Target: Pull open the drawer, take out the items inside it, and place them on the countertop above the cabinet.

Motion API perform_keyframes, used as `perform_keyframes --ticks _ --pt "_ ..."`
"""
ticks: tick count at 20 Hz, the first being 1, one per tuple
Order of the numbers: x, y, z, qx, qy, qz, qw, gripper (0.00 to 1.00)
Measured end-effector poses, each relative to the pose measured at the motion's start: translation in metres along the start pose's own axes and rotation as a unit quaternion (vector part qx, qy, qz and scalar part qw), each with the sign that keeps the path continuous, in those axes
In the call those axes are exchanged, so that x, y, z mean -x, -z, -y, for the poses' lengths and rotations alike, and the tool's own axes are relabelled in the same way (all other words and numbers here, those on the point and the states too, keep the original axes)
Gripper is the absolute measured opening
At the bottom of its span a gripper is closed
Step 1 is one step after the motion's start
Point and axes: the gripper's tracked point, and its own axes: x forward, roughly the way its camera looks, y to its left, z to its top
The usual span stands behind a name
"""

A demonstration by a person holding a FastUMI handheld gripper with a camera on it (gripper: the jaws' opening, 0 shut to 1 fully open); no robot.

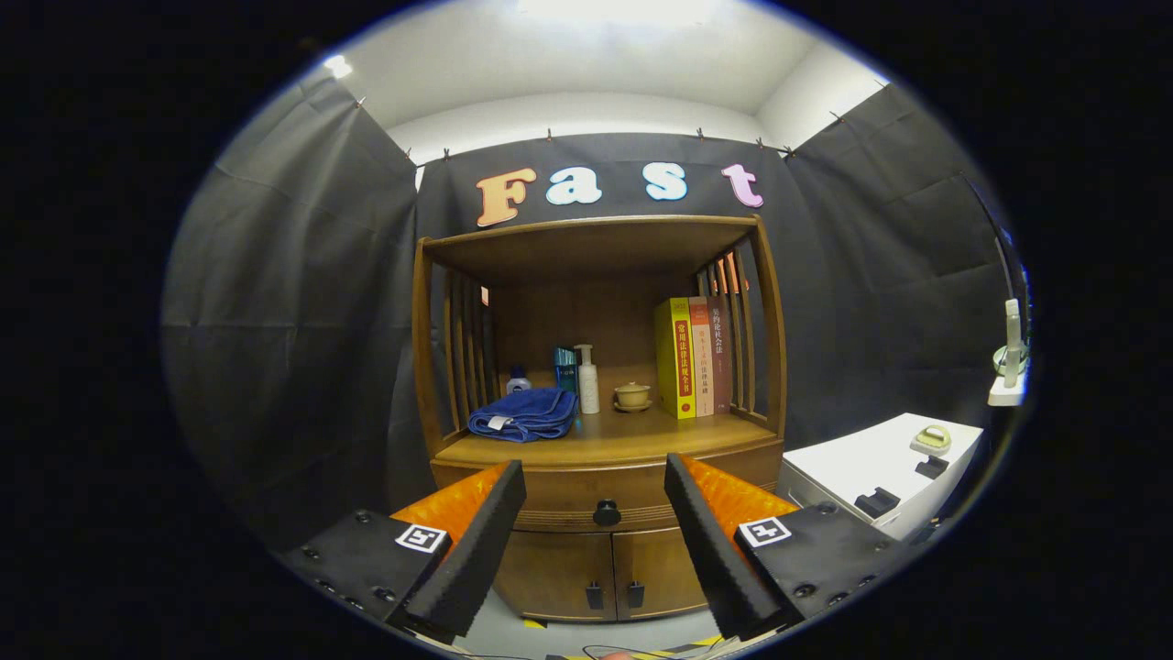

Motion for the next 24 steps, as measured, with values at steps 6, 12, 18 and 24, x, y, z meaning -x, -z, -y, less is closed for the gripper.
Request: perform_keyframes --ticks 6,12,18,24 --pt "-0.025 0.003 -0.001 0.003 -0.011 0.002 1.000 1.00" --pt "-0.091 0.025 -0.002 0.015 -0.012 0.014 1.000 1.00" --pt "-0.152 0.089 0.008 0.057 -0.003 0.007 0.998 1.00" --pt "-0.200 0.164 0.019 0.047 0.002 -0.034 0.998 0.97"
